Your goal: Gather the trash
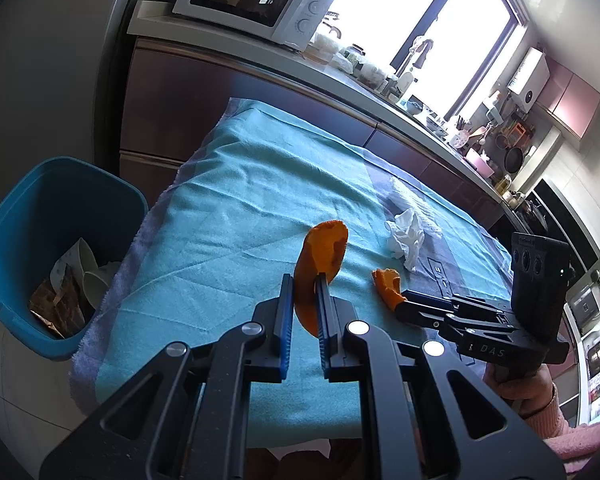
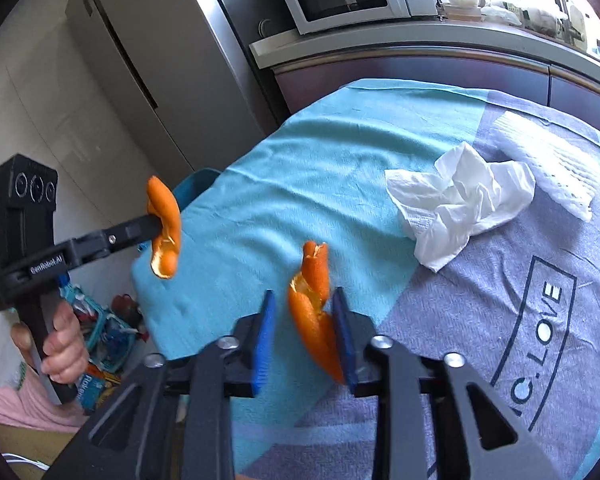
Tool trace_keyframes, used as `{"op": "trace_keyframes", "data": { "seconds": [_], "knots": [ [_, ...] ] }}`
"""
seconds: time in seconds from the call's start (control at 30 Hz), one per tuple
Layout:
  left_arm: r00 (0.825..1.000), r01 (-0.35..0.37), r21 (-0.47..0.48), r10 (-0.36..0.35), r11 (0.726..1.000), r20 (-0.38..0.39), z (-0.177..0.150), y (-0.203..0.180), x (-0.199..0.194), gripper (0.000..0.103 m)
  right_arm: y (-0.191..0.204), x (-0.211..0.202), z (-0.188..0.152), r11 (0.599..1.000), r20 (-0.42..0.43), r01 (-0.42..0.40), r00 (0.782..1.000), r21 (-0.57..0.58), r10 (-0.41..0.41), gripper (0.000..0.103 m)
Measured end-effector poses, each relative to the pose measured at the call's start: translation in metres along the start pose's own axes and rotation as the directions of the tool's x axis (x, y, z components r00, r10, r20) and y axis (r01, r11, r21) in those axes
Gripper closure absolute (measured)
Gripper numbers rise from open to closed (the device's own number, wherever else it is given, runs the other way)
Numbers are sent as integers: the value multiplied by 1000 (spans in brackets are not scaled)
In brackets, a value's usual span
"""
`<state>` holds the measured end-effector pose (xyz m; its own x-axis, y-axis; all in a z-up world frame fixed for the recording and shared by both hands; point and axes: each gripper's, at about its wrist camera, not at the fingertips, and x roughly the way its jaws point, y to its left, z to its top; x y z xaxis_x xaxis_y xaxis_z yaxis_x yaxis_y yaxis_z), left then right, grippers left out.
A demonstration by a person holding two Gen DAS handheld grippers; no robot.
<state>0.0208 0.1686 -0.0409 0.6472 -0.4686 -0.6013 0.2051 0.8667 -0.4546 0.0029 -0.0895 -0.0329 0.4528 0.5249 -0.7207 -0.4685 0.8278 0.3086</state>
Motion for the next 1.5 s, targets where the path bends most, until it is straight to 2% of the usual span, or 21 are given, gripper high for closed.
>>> {"op": "trace_keyframes", "data": {
  "seconds": [0.17,0.67,1.1,1.5],
  "knots": [
    [1000,-2,-2,2,1000,5,-1,2,-1,92,1,1,3,1000,17,-19,1000,1,19,93],
    [997,-50,-30,51,998,54,4,22,-23,92,33,2,38,988,89,-149,984,-32,152,94],
    [989,-105,-70,112,992,98,11,44,-49,92,72,25,66,961,60,-260,962,-99,267,94],
    [978,-161,-119,175,980,116,16,74,-62,92,109,60,90,935,7,-323,945,-145,328,94]
  ]
}}
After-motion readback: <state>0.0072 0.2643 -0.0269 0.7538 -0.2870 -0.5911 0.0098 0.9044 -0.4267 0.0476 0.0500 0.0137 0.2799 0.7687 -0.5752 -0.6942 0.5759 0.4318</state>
